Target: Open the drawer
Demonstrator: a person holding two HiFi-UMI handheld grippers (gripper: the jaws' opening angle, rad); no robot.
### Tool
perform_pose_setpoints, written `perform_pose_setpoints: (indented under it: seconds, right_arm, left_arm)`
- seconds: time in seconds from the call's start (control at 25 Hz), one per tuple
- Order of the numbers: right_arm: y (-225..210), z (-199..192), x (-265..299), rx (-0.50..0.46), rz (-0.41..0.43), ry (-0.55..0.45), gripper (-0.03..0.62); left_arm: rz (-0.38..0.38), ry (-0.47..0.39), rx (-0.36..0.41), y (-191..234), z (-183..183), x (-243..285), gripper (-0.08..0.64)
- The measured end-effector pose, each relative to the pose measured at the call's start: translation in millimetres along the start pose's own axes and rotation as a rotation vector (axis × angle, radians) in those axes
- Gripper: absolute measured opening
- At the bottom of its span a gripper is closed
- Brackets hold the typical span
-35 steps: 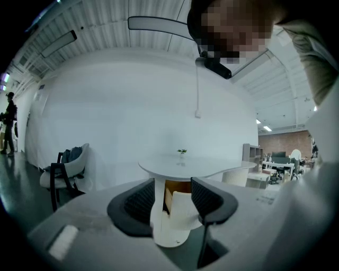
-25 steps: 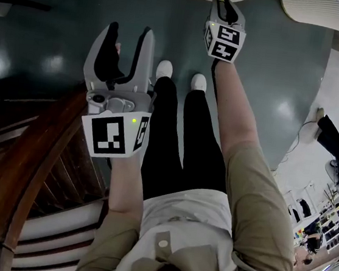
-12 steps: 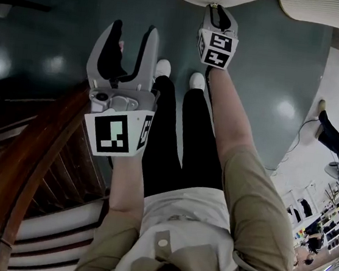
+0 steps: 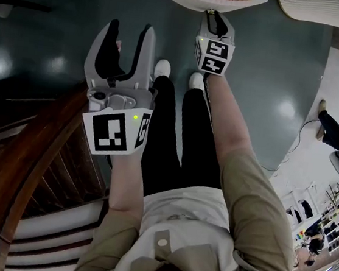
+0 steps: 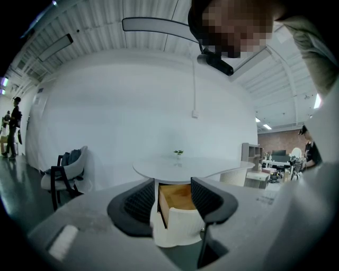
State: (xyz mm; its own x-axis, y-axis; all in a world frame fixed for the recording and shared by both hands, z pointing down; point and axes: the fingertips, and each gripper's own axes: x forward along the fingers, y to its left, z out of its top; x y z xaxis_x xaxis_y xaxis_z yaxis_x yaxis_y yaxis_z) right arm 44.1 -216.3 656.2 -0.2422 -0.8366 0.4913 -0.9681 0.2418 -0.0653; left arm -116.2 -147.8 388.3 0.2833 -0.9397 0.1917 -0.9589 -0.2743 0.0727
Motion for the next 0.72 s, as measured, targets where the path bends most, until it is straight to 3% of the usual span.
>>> perform_pose_setpoints:
  seconds: [0.72]
  right_arm:
    - [4, -11, -18, 0.007, 0.020, 0.000, 0.104]
  left_arm:
    - [0.009, 0.001, 0.006, -5, 0, 1, 0.212]
